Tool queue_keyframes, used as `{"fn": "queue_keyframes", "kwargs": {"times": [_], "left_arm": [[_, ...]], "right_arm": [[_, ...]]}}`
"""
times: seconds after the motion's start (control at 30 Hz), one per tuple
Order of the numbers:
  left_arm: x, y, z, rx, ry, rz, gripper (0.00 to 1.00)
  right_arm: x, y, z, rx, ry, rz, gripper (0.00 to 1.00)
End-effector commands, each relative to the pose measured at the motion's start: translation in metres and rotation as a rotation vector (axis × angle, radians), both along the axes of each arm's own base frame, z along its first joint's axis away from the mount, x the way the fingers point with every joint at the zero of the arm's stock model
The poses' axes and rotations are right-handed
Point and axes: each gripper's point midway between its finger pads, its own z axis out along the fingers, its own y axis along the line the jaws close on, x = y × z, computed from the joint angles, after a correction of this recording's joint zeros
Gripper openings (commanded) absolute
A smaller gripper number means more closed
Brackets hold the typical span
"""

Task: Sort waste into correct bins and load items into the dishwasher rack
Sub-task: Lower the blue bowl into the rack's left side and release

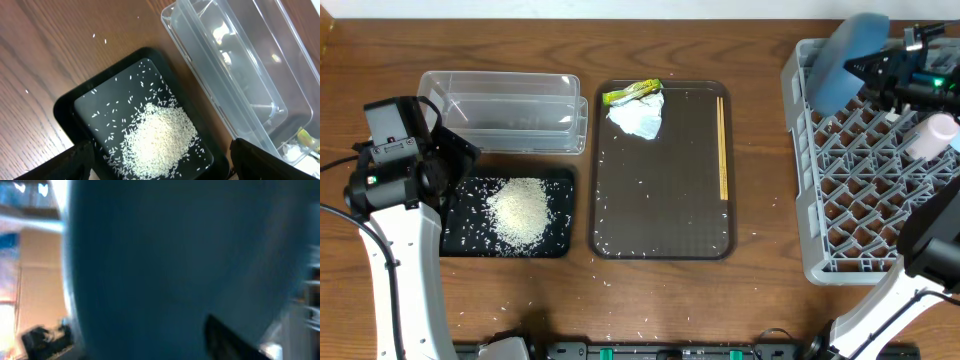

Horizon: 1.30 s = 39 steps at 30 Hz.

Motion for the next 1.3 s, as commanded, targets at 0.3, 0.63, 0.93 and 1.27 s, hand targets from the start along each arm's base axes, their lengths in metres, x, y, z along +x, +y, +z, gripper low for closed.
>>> {"fn": "queue_keyframes", "kwargs": {"times": [0.3,0.63,0.93,1.27], "left_arm": [[0.0,0.002,0.003,-0.003,-0.011,0.019,0.9],[0.0,0.002,0.003,-0.003,-0.011,0.019,0.9],[0.0,0.002,0.003,-0.003,-0.011,0.019,0.89],[0.0,0.002,0.003,-0.003,-0.011,0.019,0.9]], "right_arm": [[-0.04,-0.05,0.048,-0.42,0.072,-0.268,0.9],[-0.057,-0.047,0.08,-0.483,0.021,-0.307,0.96],[-0.045,-0.04,0.072,-0.596,0.048,-0.336,0.88],[-0.011,0.023,0.048,-0.652,0.027,-0.217,0.7]]}}
